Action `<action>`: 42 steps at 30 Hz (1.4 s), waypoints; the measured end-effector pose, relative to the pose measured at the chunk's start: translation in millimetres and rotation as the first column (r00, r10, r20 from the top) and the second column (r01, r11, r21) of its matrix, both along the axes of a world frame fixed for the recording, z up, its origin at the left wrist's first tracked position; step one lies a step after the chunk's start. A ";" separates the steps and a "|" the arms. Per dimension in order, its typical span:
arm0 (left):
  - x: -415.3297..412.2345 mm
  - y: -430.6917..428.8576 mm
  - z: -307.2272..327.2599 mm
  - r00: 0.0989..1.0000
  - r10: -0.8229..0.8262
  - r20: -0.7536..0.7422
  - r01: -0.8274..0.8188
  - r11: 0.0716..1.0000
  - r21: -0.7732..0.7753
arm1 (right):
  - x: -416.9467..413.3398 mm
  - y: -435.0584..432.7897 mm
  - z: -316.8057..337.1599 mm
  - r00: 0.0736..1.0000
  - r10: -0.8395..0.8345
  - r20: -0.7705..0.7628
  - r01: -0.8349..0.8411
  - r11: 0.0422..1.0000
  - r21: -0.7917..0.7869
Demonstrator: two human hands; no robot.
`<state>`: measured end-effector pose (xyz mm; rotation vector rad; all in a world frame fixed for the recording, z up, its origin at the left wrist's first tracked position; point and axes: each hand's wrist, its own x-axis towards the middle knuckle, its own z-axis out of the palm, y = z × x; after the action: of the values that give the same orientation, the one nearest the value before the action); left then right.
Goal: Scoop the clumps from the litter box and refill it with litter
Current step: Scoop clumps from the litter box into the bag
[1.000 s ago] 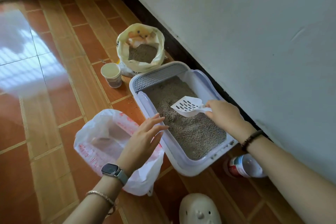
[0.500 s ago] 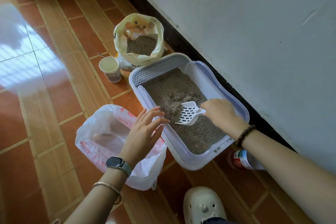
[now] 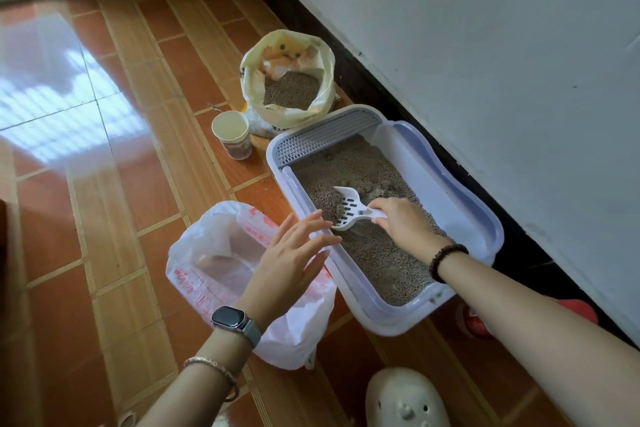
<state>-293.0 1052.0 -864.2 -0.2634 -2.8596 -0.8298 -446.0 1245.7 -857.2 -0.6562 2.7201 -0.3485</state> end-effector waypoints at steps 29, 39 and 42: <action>0.6 4.8 -2.1 0.998 0.035 -0.058 -0.033 0.999 0.033 | 10.1 36.3 27.6 0.985 -0.172 -0.019 0.165 0.966 -0.197; 2.0 6.3 0.3 0.998 0.044 -0.049 -0.043 0.999 0.020 | 10.8 37.2 30.2 0.983 -0.180 -0.038 0.168 0.963 -0.210; 2.4 6.1 0.8 0.998 0.045 -0.042 -0.045 0.999 0.010 | 10.7 36.7 31.2 0.984 -0.173 -0.045 0.160 0.964 -0.211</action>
<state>-290.6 1058.1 -863.4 -0.2123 -2.8114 -0.8183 -435.3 1282.4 -826.0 -0.4974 2.8318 -0.6695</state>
